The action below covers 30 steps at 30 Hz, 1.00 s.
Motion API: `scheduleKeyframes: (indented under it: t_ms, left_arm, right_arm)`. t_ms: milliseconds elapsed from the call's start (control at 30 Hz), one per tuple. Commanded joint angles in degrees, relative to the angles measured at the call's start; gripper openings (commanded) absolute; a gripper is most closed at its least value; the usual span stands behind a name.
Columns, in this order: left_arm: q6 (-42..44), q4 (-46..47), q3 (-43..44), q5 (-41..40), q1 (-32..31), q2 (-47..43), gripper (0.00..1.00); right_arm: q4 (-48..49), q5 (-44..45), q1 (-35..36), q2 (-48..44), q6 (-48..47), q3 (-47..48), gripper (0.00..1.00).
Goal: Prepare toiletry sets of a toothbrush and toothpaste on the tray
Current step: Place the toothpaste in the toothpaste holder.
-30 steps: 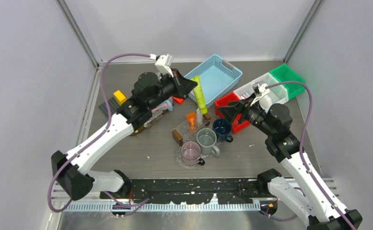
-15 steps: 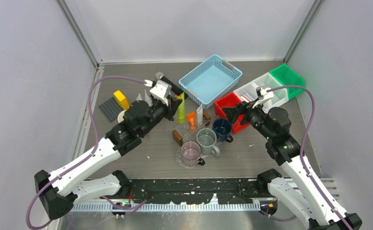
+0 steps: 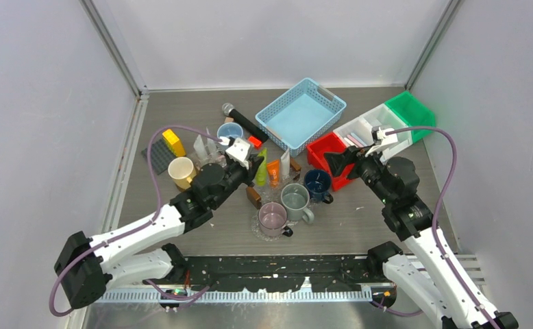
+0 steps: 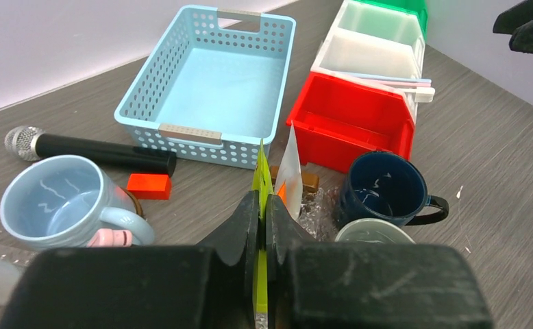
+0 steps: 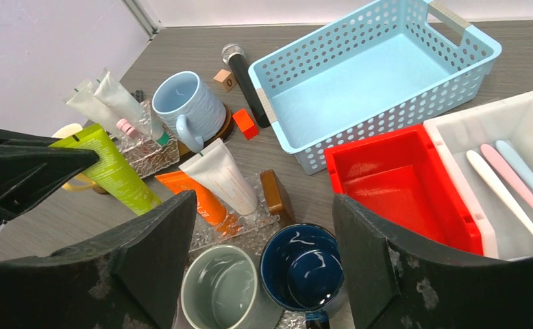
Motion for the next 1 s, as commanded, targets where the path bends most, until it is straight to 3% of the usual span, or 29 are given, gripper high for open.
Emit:
scheduleKeyframes:
  t_ms: [0,533,867,967]
  left_arm:
    - [-1.91,13.14,-2.22,-1.63,-0.30,1.37,0.00]
    - [-3.95,23.84,-11.56,-6.59,-0.30,5.04,0.00]
    - [-5.73,26.38,-13.50,-4.61,-0.30,6.00,0.02]
    - [-5.73,26.39,-13.84,-3.49,-0.30,6.40,0.07]
  right_arm:
    - [0.49,2.48,0.25,-0.92,-1.25,0.01,0.79]
    - [0.41,3.46,0.25,-0.74,-1.66,-0.23,0.79]
    - [0.50,3.61,0.23,-0.24,-1.78,-0.12,0.79]
    - [0.62,3.66,0.25,0.01,-1.82,-0.23,0.79]
